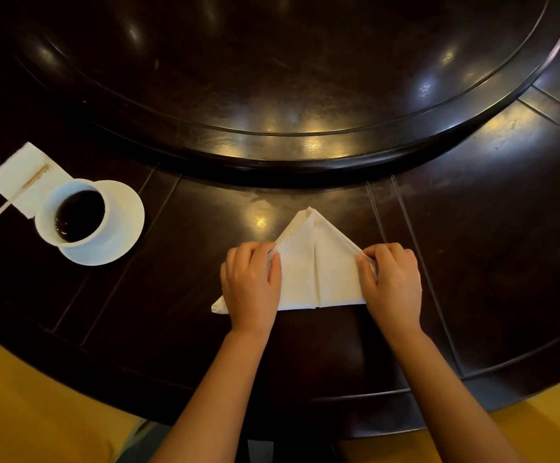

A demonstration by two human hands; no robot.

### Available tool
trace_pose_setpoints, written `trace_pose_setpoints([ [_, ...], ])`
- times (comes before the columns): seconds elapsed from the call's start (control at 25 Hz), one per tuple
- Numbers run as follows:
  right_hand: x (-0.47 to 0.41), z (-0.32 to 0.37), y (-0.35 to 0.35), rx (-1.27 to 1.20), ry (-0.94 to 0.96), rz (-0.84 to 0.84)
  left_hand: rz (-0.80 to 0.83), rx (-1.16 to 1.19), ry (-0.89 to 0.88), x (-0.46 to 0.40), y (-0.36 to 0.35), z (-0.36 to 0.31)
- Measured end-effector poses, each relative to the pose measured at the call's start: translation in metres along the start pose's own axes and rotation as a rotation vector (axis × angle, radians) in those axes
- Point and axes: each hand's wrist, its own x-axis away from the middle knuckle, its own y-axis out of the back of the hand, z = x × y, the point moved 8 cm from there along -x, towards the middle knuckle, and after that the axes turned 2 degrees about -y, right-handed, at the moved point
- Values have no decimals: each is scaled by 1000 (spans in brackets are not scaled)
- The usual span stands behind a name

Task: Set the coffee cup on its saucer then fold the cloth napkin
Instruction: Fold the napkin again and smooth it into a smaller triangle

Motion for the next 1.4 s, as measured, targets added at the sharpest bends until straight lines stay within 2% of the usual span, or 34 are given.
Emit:
trace_pose_setpoints([
  [0.28,-8,3,-4,85,39,-33,31,-47,24,5,-2,3],
  [0.4,-5,4,0,130,27,-102,0,-133,15,7,0,2],
  [0.44,-3,7,4,157,33,-148,9,-149,-22,8,1,-5],
  [0.52,4,20,10,191,109,-201,106,-183,-204,11,-8,-33],
  [0.6,13,38,-3,206,250,-117,255,-272,-389,13,-33,-53],
  [0.64,19,44,-16,222,301,-34,330,-319,-426,13,-46,-55],
  [0.76,24,39,-49,281,301,166,455,-415,-388,11,-69,-43],
  [0.88,23,29,-55,324,283,244,444,-405,-384,11,-67,-43],
  [1.0,21,6,-39,397,246,233,428,-340,-359,8,-66,-44],
  [1.16,20,-41,-14,479,56,204,441,-326,-352,8,-66,-42],
  [1.24,20,-43,-3,468,-21,149,416,-321,-353,7,-63,-44],
  [1.32,12,-12,1,406,52,102,357,-265,-300,4,-52,-45],
  [1.4,2,40,-15,346,298,132,263,-230,-200,8,-30,-36],
])
